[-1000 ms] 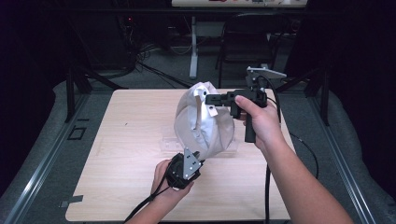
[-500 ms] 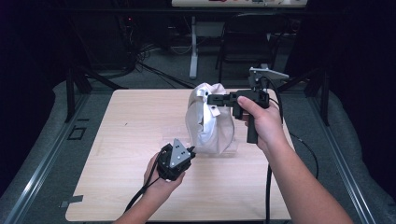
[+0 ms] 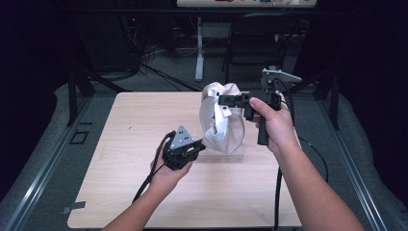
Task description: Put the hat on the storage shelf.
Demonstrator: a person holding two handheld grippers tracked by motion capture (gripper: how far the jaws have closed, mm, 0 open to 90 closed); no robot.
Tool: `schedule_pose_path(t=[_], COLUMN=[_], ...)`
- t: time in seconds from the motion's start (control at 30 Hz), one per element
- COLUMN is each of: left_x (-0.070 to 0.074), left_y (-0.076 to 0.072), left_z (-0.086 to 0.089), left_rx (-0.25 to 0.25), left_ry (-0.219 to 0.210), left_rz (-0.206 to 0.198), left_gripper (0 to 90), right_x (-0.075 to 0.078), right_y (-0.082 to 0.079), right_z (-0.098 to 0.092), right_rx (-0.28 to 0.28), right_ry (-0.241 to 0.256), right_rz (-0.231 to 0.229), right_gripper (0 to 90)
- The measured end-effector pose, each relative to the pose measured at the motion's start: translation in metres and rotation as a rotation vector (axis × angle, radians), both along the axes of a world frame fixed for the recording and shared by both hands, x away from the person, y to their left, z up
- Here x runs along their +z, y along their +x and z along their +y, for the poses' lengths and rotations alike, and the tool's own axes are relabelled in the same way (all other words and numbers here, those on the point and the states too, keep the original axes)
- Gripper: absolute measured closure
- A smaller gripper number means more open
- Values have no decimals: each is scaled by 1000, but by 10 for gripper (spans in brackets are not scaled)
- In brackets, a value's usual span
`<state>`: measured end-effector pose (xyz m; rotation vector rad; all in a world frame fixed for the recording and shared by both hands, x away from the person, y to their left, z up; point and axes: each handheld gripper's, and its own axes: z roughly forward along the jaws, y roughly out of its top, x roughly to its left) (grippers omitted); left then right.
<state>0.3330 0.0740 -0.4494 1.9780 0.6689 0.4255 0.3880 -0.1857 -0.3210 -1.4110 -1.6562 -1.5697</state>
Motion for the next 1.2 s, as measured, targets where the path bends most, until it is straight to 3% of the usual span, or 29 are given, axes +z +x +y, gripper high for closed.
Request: schedule_pose_path(t=[0.4,0.67,1.0,1.2], left_x=[-7,-14,-22,-26], left_y=[15,29,36,43], left_z=[3,7,3,3], left_rx=[-11,-18,-39,-52], left_ry=[17,6,29,17], left_rz=[11,56,90,119], left_gripper=[846,844,845,842], right_x=[-7,-13,-27,-31], right_y=[9,18,26,29], right_z=[-1,5,4,2], right_rx=[-20,-28,-39,-56], right_ry=[-22,-51,-51,-55], right_rz=[20,37,74,86], right_gripper=[824,824,824,823])
